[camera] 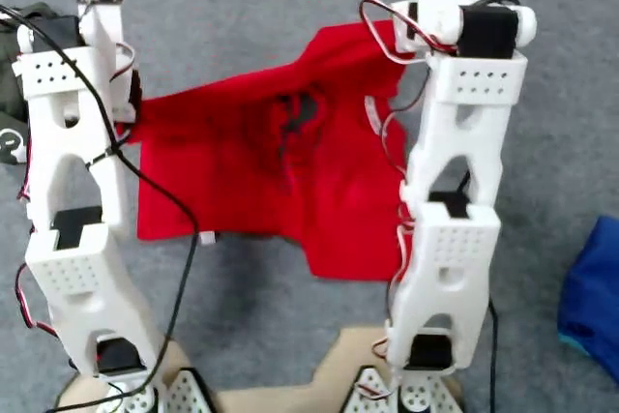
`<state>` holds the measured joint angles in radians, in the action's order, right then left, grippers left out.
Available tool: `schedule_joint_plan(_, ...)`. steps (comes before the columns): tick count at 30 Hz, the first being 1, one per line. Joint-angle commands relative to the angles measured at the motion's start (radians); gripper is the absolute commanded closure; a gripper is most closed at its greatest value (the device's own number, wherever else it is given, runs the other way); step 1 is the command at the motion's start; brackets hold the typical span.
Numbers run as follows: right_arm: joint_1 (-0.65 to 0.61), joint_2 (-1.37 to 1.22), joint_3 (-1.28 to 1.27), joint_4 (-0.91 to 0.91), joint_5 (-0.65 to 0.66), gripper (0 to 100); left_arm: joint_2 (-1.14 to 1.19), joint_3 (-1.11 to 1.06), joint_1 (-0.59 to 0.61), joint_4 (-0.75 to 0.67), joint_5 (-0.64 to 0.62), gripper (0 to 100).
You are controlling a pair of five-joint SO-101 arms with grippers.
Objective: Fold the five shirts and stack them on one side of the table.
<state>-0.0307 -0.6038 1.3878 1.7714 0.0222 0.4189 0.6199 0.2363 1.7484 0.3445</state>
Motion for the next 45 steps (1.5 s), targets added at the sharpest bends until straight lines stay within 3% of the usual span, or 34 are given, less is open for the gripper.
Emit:
schedule_joint_plan(1, 0.018, 0.199, -0.191, 0.017, 0.000, 99.5, -0.150, -0.110, 0.011, 0.011, 0.014, 98)
schedule_joint_plan(11, 0.030, 0.535, -0.816, -0.011, 0.002, 99.5, -0.401, -0.575, -0.011, -0.153, 0.063, 98)
schedule_joint_plan(24, 0.088, 0.998, -1.580, -0.250, 0.006, 99.5, -0.618, -1.060, -0.060, -0.350, 0.075, 98)
schedule_joint_plan(36, 0.162, 1.417, -2.120, -0.344, 0.037, 99.5, -0.638, -1.112, -0.060, -0.425, 0.074, 98)
schedule_joint_plan(45, 0.166, 1.524, -2.367, -0.465, 0.034, 99.5, -0.634, -1.112, -0.058, -0.425, 0.075, 98)
